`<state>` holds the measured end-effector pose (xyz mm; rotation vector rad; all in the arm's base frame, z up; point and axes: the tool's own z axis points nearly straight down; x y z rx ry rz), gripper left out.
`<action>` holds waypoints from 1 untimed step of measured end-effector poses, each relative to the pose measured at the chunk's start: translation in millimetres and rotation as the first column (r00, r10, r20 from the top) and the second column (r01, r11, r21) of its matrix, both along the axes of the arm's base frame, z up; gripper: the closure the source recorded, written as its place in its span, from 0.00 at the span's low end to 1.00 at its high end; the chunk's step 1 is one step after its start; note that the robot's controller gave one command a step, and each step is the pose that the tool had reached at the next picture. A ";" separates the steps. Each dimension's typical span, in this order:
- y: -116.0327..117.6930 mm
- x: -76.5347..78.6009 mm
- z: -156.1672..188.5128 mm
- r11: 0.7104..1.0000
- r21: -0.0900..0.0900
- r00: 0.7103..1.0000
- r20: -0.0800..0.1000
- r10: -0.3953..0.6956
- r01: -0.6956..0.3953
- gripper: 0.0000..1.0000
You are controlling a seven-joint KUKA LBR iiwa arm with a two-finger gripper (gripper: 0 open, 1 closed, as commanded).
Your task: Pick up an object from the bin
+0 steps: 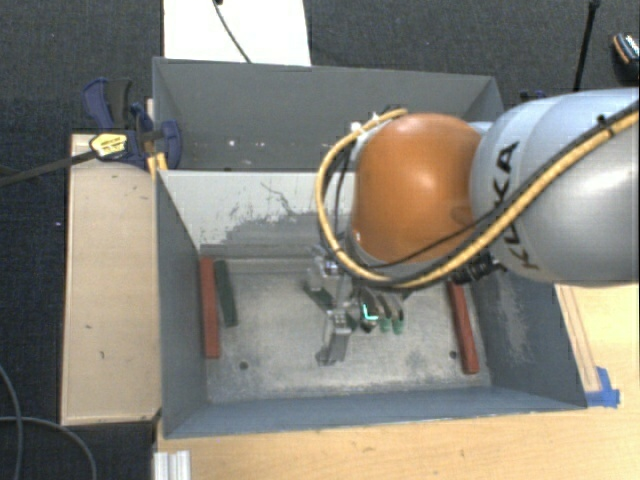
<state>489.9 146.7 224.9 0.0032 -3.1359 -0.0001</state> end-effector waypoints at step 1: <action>-39.6 53.5 -153.1 0.997 -0.001 0.997 0.002 -0.080 0.080 0.00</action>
Offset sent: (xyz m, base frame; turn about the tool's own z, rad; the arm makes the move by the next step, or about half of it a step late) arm 0.0537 -0.0381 -0.1490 0.0742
